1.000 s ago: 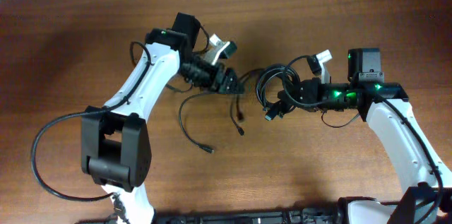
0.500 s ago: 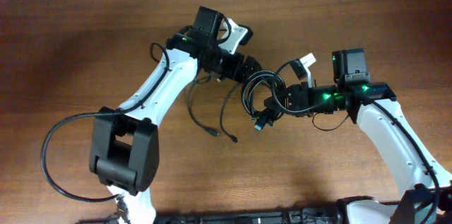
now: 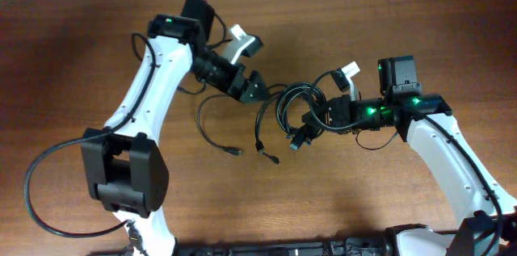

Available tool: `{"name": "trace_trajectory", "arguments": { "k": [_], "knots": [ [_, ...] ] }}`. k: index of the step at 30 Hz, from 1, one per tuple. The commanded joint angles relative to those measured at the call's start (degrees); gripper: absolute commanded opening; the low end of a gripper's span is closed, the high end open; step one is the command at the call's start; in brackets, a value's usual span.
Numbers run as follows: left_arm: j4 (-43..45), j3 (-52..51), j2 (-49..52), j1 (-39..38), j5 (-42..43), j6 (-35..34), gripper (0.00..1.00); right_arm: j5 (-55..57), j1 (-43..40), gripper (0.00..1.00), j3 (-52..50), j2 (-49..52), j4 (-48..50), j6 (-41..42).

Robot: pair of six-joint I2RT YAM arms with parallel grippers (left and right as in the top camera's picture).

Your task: Untangle cables

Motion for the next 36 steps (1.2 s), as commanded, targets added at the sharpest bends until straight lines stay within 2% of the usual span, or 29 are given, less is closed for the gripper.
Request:
{"name": "trace_trajectory", "arguments": {
  "k": [1,5,8,12,14,15,18,21,23,25,27,28,29,30,32,34,36],
  "knots": [
    [1.79,-1.4,-0.33,-3.13,-3.8,2.1,0.99,-4.42,0.52,0.04,0.28,-0.55,0.15,-0.66],
    [13.68,-6.51,-0.33,-6.45,-3.8,-5.33,0.99,-10.78,0.52,0.04,0.28,-0.55,0.17,-0.68],
    [27.26,-6.88,-0.33,-6.69,-3.74,-19.26,0.99,-11.8,1.77,0.04,0.28,-0.55,0.15,-0.76],
    [33.77,-6.88,-0.33,-7.93,-0.76,-22.12,0.99,-6.75,7.37,0.04,0.28,-0.55,2.14,-0.81],
    [38.38,-6.88,-0.33,-8.87,-0.74,-27.98,0.99,-6.56,7.65,0.04,0.28,-0.55,2.16,-0.83],
    [39.63,-6.88,-0.33,-9.46,-0.74,-28.44,0.99,-6.4,7.65,0.04,0.28,-0.55,2.38,-0.83],
    [37.94,-6.49,-0.35,-7.21,-1.86,-28.41,0.99,-3.69,7.63,0.04,0.28,-0.55,2.78,-0.83],
    [28.2,-3.61,-0.35,4.63,-1.86,-28.92,0.99,-0.24,7.65,0.04,0.28,-0.55,2.75,-0.81],
    [21.11,-3.5,-0.35,13.51,-2.36,-35.71,0.99,4.26,7.65,0.04,0.28,-0.55,2.75,-0.63],
    [16.48,-3.5,-0.35,19.52,-2.67,-38.88,0.99,5.95,7.65,0.04,0.28,-0.55,2.75,-0.63],
    [7.93,-3.5,-0.35,23.04,0.85,-36.06,0.99,11.61,7.65,0.04,0.28,-0.55,2.75,-0.57],
    [4.2,-3.48,-0.35,22.73,3.96,-30.32,0.99,16.22,7.65,0.04,0.28,-0.55,2.73,1.31],
    [-1.75,-3.5,-0.35,20.96,10.12,-19.58,0.99,23.26,7.65,0.04,0.28,-0.55,3.06,7.45],
    [-4.59,-3.5,-0.35,18.21,15.5,-11.76,0.99,23.19,7.65,0.04,0.28,-0.55,3.91,7.54],
    [-4.59,-3.5,-0.35,11.69,18.34,-9.66,0.93,23.19,7.65,0.04,0.28,-0.55,4.07,7.58],
    [-2.69,-3.5,-0.35,6.64,18.34,-10.12,0.87,20.79,7.65,0.04,0.28,-0.55,4.35,13.42],
    [1.55,-3.5,-0.35,2.82,18.38,-10.19,0.87,6.08,7.65,0.04,0.28,-0.55,10.58,15.47]
  ]
}}
